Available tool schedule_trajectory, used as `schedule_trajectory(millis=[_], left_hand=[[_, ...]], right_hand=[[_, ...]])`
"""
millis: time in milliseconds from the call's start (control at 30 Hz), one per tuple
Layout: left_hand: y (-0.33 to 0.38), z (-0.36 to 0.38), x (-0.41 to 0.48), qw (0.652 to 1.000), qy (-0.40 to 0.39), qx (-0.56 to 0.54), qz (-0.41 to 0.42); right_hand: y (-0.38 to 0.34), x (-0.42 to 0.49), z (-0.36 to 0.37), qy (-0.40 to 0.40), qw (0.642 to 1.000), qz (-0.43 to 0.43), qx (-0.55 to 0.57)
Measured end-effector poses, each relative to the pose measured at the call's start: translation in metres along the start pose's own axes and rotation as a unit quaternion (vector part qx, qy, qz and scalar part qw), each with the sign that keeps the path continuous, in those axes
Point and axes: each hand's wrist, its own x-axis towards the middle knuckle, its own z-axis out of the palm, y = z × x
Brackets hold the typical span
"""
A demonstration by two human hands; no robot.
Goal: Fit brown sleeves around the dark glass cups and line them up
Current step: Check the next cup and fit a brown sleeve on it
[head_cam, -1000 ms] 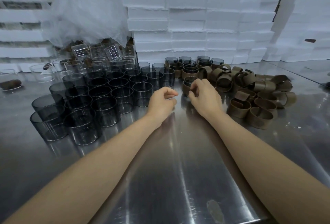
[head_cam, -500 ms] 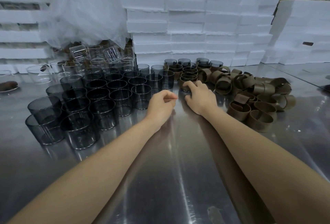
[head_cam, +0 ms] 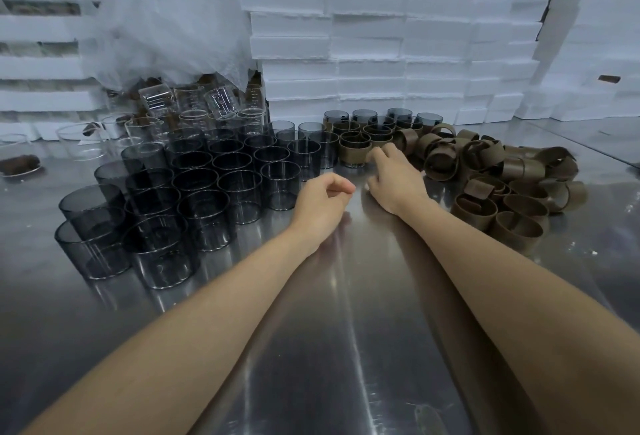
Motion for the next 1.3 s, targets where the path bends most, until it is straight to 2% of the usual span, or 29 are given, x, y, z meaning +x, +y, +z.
schedule_trajectory(millis=[100, 167, 467, 667, 767, 833, 967, 1300], left_hand=[[0.0, 0.0, -0.001, 1.0, -0.002, 0.004, 0.008], [0.0, 0.0, 0.0, 1.0, -0.003, 0.002, 0.013], [-0.006, 0.0, 0.007, 1.0, -0.004, -0.006, 0.018], [-0.003, -0.003, 0.006, 0.999, 0.023, 0.012, 0.024], [-0.001, -0.001, 0.004, 0.999, 0.035, 0.011, 0.029], [0.001, 0.001, 0.003, 0.998, 0.045, 0.019, 0.035], [0.001, 0.002, 0.004, 0.997, 0.064, 0.037, 0.021], [0.004, 0.003, 0.004, 0.993, 0.116, 0.006, -0.013]], right_hand=[[0.0, 0.004, -0.002, -0.028, 0.991, -0.133, -0.005], [0.001, 0.008, -0.001, -0.062, 0.984, -0.165, -0.029], [0.002, 0.012, 0.001, -0.117, 0.986, -0.109, -0.05], [-0.012, -0.011, -0.011, -0.053, 0.992, -0.117, -0.016], [-0.021, -0.033, -0.015, 0.001, 0.995, -0.092, 0.039], [-0.03, -0.047, -0.017, -0.009, 0.994, -0.077, 0.08], [-0.049, -0.058, -0.017, -0.065, 0.992, -0.059, 0.088], [-0.056, -0.018, -0.004, -0.046, 0.993, 0.021, 0.103]])
